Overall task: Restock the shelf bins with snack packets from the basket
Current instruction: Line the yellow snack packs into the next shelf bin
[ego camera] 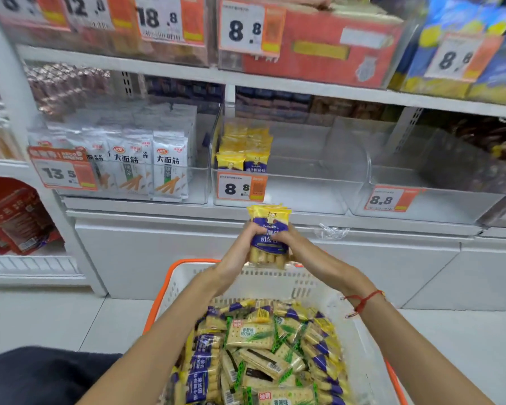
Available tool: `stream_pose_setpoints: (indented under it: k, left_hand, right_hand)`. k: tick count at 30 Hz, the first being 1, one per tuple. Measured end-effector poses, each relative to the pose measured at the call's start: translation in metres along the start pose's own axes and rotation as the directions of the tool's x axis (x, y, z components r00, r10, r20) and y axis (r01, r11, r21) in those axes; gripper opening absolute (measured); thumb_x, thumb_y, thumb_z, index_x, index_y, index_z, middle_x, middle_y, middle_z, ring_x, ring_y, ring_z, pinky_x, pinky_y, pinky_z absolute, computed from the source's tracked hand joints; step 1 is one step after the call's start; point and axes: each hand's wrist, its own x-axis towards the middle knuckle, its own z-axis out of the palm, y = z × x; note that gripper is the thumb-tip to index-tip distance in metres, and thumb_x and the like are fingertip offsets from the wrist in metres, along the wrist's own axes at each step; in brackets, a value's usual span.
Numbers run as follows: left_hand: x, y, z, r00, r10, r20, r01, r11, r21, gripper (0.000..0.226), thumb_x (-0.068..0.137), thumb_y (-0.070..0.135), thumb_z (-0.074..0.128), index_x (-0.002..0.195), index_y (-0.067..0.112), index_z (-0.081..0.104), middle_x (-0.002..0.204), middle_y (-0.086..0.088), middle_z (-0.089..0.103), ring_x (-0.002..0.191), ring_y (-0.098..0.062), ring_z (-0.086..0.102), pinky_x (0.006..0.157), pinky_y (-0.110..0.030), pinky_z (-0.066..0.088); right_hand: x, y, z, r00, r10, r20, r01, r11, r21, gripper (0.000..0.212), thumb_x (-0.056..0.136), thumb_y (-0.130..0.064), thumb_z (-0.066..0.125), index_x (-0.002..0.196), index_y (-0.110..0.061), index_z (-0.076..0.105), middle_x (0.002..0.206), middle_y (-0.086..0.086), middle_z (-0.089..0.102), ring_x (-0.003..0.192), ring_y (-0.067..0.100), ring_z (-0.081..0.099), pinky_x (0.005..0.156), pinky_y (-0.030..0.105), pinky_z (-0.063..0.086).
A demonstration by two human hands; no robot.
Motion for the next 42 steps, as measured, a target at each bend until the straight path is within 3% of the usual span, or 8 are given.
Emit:
stream_pose_setpoints:
  k: [4,11,15,19,28,32,37,42]
  left_hand:
    - [0.01,0.051,0.002,0.993,0.073,0.09,-0.089,0.979,0.183,0.015,0.085,0.022,0.055,0.099,0.025,0.054,0.098,0.005,0.062,0.087,-0.007,0.059,0.081,-0.022,0.047]
    - [0.041,0.13,-0.005,0.942,0.219,0.256,-0.33,0.748,0.576,0.081,0.062,0.025,0.086,0.133,0.026,0.045,0.121,0.005,0.061,0.112,-0.011,0.059,0.101,-0.037,0.046]
    - [0.074,0.157,0.0,0.862,0.384,0.33,-0.505,0.606,0.615,0.078,0.064,0.011,0.087,0.128,0.028,0.045,0.114,0.014,0.056,0.102,0.006,0.056,0.082,-0.006,0.046]
    - [0.122,0.166,0.006,0.83,0.445,0.337,-0.552,0.566,0.612,0.074,0.062,0.009,0.088,0.122,0.025,0.047,0.109,0.015,0.061,0.099,0.001,0.06,0.083,-0.013,0.05]
    - [0.25,0.156,-0.002,0.884,0.419,0.208,-0.291,0.143,0.946,0.088,0.054,0.047,0.088,0.13,0.029,0.048,0.121,0.004,0.062,0.11,-0.02,0.058,0.092,-0.035,0.05]
    - [0.292,0.159,-0.002,0.915,0.371,0.156,-0.14,-0.07,0.988,0.086,0.057,0.061,0.081,0.13,0.031,0.048,0.128,-0.003,0.058,0.119,-0.027,0.05,0.095,-0.037,0.045]
    - [0.317,0.157,-0.006,0.958,0.274,0.081,-0.049,-0.122,0.991,0.081,0.057,0.059,0.081,0.127,0.03,0.054,0.129,-0.003,0.056,0.123,-0.029,0.044,0.097,-0.04,0.04]
    - [0.317,0.146,-0.003,0.95,0.313,0.015,-0.013,-0.008,1.0,0.088,0.068,0.04,0.08,0.144,0.027,0.038,0.145,-0.005,0.041,0.136,-0.029,0.029,0.107,-0.04,0.031]
  right_hand:
    - [-0.004,-0.034,-0.038,0.986,-0.166,-0.018,0.163,0.98,-0.113,0.044,0.094,-0.014,0.057,0.134,-0.022,0.041,0.127,-0.007,0.054,0.113,0.013,0.056,0.082,0.014,0.05]
    - [0.018,-0.061,-0.083,0.89,-0.426,-0.162,0.354,0.869,-0.345,0.069,0.075,-0.015,0.079,0.117,-0.05,0.036,0.13,-0.012,0.048,0.118,-0.004,0.047,0.087,0.006,0.043]
    - [0.052,-0.065,-0.108,0.828,-0.494,-0.264,0.399,0.851,-0.34,0.071,0.071,-0.007,0.081,0.12,-0.041,0.043,0.129,-0.005,0.05,0.118,-0.001,0.049,0.094,0.021,0.047]
    - [0.091,-0.068,-0.134,0.827,-0.476,-0.299,0.375,0.864,-0.335,0.073,0.067,-0.004,0.082,0.127,-0.02,0.044,0.127,0.0,0.05,0.116,0.001,0.051,0.092,0.021,0.048]
    - [0.222,-0.049,-0.165,0.914,-0.234,-0.331,0.132,0.944,-0.302,0.048,0.058,0.014,0.07,0.105,0.009,0.063,0.104,0.018,0.07,0.094,0.022,0.067,0.076,0.048,0.058]
    - [0.264,-0.046,-0.176,0.93,-0.075,-0.36,-0.008,0.975,-0.223,0.07,0.066,0.013,0.07,0.127,0.005,0.038,0.102,0.013,0.06,0.081,0.019,0.057,0.057,0.032,0.047]
    - [0.3,-0.025,-0.175,0.931,0.055,-0.36,-0.096,0.991,-0.096,0.072,0.067,0.008,0.069,0.128,0.005,0.029,0.099,0.015,0.053,0.079,0.023,0.054,0.071,0.046,0.054]
    - [0.307,-0.012,-0.172,0.924,0.064,-0.378,-0.08,0.996,-0.027,0.04,0.07,0.009,0.063,0.11,0.006,0.053,0.096,0.013,0.056,0.062,0.012,0.047,0.049,0.023,0.039]
